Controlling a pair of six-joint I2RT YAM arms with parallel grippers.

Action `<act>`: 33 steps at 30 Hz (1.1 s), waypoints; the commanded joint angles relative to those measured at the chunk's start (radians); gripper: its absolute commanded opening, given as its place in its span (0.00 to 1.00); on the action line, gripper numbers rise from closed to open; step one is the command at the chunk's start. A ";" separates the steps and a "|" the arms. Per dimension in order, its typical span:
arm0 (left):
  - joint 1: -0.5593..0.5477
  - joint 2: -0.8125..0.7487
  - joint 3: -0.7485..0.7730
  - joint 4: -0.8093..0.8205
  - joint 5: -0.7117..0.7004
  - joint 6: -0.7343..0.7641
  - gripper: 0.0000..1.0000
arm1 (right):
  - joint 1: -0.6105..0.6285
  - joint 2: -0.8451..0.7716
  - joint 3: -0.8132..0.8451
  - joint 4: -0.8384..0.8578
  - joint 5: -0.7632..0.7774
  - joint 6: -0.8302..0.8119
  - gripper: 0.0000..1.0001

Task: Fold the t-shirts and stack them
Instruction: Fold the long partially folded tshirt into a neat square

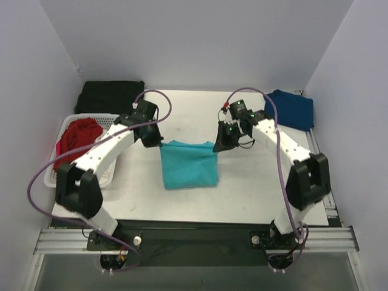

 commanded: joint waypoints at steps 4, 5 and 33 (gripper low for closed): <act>0.070 0.267 0.045 0.274 0.000 0.057 0.22 | -0.064 0.249 0.140 0.064 0.003 0.009 0.13; 0.078 0.292 0.048 0.318 0.031 0.063 0.29 | -0.073 0.306 0.203 0.069 -0.018 0.020 0.15; 0.130 0.021 -0.064 0.349 0.092 0.141 0.52 | -0.058 0.016 -0.263 0.268 0.054 0.031 0.71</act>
